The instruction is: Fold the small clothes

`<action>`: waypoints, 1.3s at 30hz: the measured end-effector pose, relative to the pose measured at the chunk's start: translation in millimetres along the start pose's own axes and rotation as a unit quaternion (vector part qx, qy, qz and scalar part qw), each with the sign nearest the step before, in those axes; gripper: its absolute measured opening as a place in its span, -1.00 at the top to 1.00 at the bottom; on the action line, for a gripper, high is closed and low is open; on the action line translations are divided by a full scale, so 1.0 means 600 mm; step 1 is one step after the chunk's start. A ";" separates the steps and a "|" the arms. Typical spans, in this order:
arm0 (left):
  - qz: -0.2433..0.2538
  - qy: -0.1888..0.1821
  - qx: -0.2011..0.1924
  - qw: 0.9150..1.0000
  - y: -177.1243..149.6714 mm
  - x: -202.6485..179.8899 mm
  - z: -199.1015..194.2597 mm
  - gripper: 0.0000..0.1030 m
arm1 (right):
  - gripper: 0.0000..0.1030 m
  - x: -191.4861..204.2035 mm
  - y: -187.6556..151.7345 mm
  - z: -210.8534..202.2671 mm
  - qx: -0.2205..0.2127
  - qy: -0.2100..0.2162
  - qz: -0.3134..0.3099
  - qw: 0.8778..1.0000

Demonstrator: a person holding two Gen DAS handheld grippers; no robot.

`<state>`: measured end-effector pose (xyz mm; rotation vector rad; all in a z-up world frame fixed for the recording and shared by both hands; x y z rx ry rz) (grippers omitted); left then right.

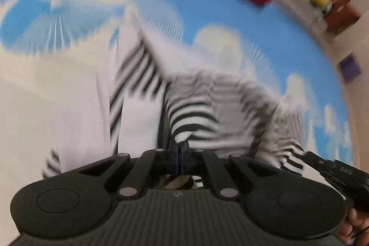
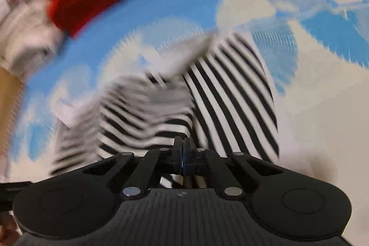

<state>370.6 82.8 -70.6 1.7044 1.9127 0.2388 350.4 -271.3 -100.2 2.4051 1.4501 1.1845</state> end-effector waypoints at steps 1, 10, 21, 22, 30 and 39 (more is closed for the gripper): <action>-0.007 -0.014 -0.037 0.999 0.008 0.003 -0.021 0.97 | 1.00 0.001 0.011 -0.024 -0.031 0.020 0.007 0.999; -0.055 0.018 0.065 0.996 -0.029 0.067 0.007 0.95 | 1.00 -0.098 0.006 -0.045 -0.012 -0.059 0.086 0.994; -0.074 0.017 0.074 0.994 -0.032 0.059 0.022 0.45 | -0.04 -0.071 -0.050 0.066 0.056 -0.050 0.086 0.993; -0.075 0.018 0.075 0.994 -0.032 0.060 0.026 0.49 | 0.10 -0.070 -0.051 0.071 0.058 -0.048 0.089 0.993; -0.054 -0.016 -0.053 0.997 0.008 0.048 -0.048 0.97 | 0.96 -0.010 -0.029 -0.056 -0.057 0.076 0.044 0.995; -0.059 0.027 0.089 0.994 -0.029 0.084 0.020 0.89 | 0.81 -0.094 -0.099 0.002 0.114 -0.073 0.079 0.988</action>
Point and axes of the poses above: each gripper's, at about its wrist camera, not at the fingertips, and z roughly the way its jaws point, x to its left, y to its top, the point moved 2 cm from there along z, roughly the way its jaws point, and after that the axes turned 8 degrees about z, right-handed, at the moved point
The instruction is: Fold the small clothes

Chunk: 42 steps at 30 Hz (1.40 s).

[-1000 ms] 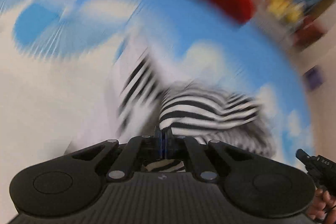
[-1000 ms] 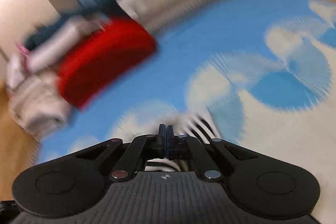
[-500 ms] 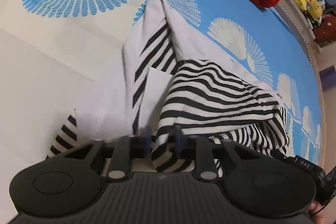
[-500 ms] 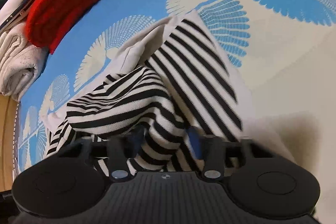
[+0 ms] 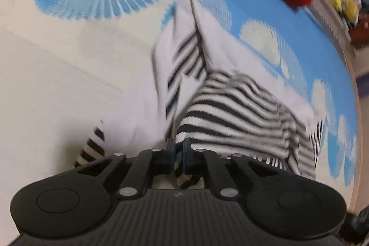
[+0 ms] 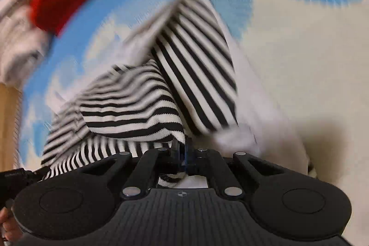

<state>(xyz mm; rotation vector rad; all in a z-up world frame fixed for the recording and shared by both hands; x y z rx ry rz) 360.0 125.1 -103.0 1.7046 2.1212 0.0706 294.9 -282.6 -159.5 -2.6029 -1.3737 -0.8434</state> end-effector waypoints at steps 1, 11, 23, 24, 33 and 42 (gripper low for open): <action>0.010 0.002 -0.009 1.000 0.002 -0.006 -0.006 0.80 | 0.76 0.006 0.004 -0.007 -0.015 -0.001 -0.007 1.000; 0.068 -0.001 -0.047 0.997 0.004 -0.037 -0.019 0.71 | 0.29 0.061 -0.002 -0.029 -0.077 0.039 -0.096 0.992; 0.064 -0.035 -0.091 0.993 -0.029 0.012 -0.127 0.74 | 0.24 0.055 0.008 -0.132 -0.154 0.032 -0.072 0.985; 0.062 -0.037 -0.096 0.993 -0.043 0.020 -0.147 0.74 | 0.24 0.049 0.009 -0.157 -0.172 0.042 -0.067 0.982; 0.087 -0.016 -0.112 0.990 -0.229 0.100 -0.269 0.74 | 0.14 -0.069 -0.118 -0.329 -0.230 0.061 -0.114 0.965; 0.037 -0.031 -0.067 0.997 -0.313 0.158 -0.216 0.41 | 0.52 -0.181 -0.210 -0.249 -0.114 0.015 -0.047 0.992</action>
Point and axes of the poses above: each gripper's, at about its wrist camera, not at the fingertips, and z roughly the way its jaws point, x to its left, y to its top, the point moved 2 cm from there along z, roughly the way its jaws point, and after that the axes turned 8 degrees about z, right-handed, at the moved point
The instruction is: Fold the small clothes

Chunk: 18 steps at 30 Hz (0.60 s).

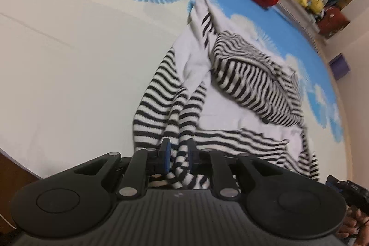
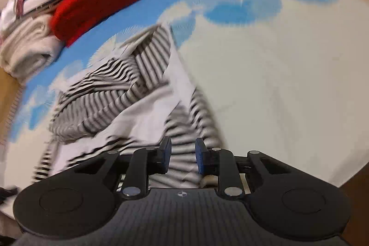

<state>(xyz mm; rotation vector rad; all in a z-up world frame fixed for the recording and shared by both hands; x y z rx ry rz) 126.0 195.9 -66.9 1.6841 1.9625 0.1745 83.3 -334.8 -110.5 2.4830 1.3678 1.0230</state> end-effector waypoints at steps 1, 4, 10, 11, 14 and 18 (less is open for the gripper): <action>-0.003 0.003 0.004 1.000 -0.001 0.001 0.004 0.13 | 0.48 0.000 -0.001 0.006 0.003 -0.012 -0.006 1.000; -0.023 -0.001 0.014 1.000 -0.004 0.008 0.014 -0.16 | 0.08 -0.005 -0.008 0.022 0.012 -0.048 -0.010 0.999; -0.033 0.023 0.043 0.998 -0.015 0.013 0.049 -0.31 | -0.08 -0.013 -0.035 0.057 0.062 -0.079 -0.021 0.995; -0.035 0.024 0.052 0.998 -0.017 0.016 0.056 -0.31 | -0.09 -0.013 -0.039 0.061 0.067 -0.084 -0.026 0.994; -0.039 0.026 0.067 0.997 -0.022 0.021 0.071 -0.32 | -0.14 -0.014 -0.050 0.077 0.088 -0.099 -0.039 0.991; -0.053 0.036 0.080 0.995 -0.026 0.026 0.089 -0.32 | -0.14 -0.015 -0.059 0.092 0.106 -0.114 -0.048 0.987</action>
Point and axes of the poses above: each gripper's, at about its wrist camera, not at the fingertips, and z roughly the way its jaws point, x to its left, y to its top, the point moved 2 cm from there along z, roughly the way its jaws point, and after that the axes turned 8 degrees about z, right-handed, at the moved point
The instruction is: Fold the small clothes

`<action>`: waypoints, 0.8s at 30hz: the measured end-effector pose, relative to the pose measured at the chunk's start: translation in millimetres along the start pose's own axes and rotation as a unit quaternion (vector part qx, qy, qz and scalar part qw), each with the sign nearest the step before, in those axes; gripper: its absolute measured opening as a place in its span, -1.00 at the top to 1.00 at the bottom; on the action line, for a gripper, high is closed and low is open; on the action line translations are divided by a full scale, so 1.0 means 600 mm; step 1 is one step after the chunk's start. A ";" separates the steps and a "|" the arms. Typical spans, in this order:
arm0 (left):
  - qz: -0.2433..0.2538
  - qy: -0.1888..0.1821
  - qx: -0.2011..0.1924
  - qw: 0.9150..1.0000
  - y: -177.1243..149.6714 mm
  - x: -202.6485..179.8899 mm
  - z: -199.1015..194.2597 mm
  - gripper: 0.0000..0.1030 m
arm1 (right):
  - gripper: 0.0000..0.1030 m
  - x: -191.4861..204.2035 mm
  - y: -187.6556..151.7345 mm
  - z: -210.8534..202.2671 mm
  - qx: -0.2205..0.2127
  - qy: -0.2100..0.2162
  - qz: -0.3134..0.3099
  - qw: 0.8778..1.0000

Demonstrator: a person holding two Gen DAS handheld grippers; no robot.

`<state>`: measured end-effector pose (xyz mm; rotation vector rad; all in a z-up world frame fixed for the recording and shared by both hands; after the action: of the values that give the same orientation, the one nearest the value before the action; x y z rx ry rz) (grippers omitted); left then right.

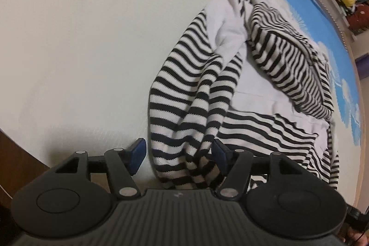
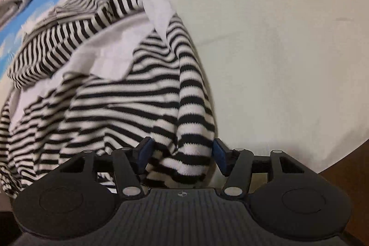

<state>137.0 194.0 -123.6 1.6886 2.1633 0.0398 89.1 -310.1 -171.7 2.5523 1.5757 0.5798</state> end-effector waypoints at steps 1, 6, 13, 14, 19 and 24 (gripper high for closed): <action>-0.001 0.001 0.003 1.000 -0.002 -0.001 0.004 -0.32 | -0.14 0.002 -0.001 0.002 0.002 -0.002 -0.002 1.000; 0.017 0.020 0.009 1.000 -0.016 -0.016 0.022 -0.29 | -0.14 0.014 -0.008 0.005 0.003 -0.008 -0.027 1.000; 0.064 0.008 -0.007 0.998 -0.022 -0.042 0.011 0.82 | 0.79 0.030 -0.014 -0.005 -0.008 0.018 -0.071 0.997; 0.077 0.012 -0.017 0.997 -0.023 -0.046 0.002 0.82 | 0.83 0.034 -0.015 -0.015 -0.019 0.021 -0.081 0.996; 0.086 0.005 -0.065 0.994 -0.040 -0.050 -0.055 0.83 | 0.86 0.024 -0.006 -0.085 -0.078 0.080 -0.055 0.992; 0.086 0.010 -0.026 0.996 -0.049 -0.035 -0.038 0.79 | 0.86 -0.003 -0.008 -0.086 -0.070 0.058 -0.026 0.996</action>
<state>106.8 171.1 -104.3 1.8466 2.0077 0.1610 65.9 -315.6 -125.8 2.4093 1.5702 0.8157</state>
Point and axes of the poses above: each gripper's, at about its wrist camera, not at the fingertips, and z roughly the way its jaws point, x to its left, y to its top, the point moved 2 cm from there along z, roughly the way its jaws point, and after that the axes turned 8 degrees about z, right-handed, at the moved point
